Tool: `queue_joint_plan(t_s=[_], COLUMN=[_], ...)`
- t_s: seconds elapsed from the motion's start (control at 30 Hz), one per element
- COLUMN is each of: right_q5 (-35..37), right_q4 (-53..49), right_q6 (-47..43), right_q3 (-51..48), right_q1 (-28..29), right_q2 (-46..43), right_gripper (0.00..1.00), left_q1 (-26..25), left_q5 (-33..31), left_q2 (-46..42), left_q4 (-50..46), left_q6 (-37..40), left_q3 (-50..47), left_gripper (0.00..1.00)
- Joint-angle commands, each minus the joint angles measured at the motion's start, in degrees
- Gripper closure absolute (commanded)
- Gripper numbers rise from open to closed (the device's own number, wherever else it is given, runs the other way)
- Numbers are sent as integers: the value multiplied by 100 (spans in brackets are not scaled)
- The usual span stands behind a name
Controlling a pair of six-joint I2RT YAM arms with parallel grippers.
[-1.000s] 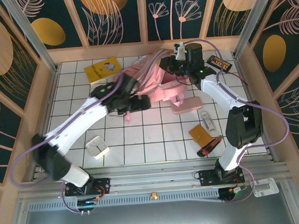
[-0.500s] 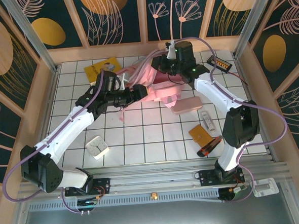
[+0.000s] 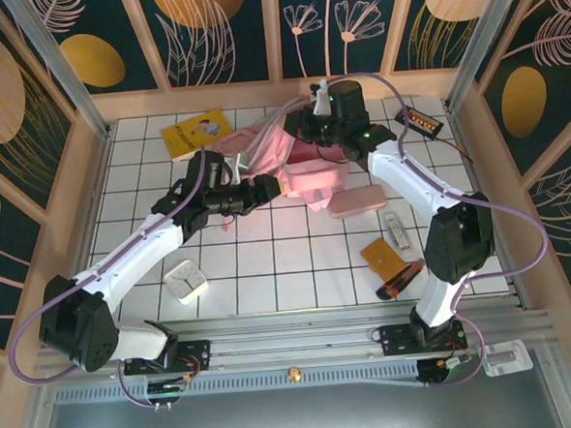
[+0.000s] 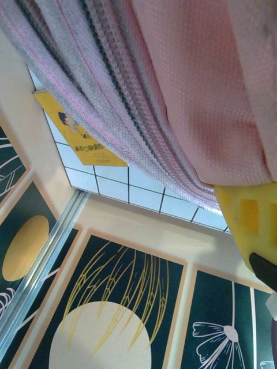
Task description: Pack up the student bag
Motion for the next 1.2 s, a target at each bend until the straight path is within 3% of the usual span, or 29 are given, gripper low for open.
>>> queue_joint_plan(t_s=[0.0,0.8,1.17], right_q5=[-256,-92,-237], right_q4=[471,422,398], right_q6=[-72,40,40], right_q3=[26,113,451], right_q1=[5,156,88], right_q2=[-325,-271,-35], right_gripper=[100,100,100], left_q1=[31,215,218], left_q5=[-41,395,485], left_q2=[9,1156,1258], left_q4=[342,383,559], left_q6=[50,412,313], left_q3=[126,1198,1094], left_gripper=[32,42,50])
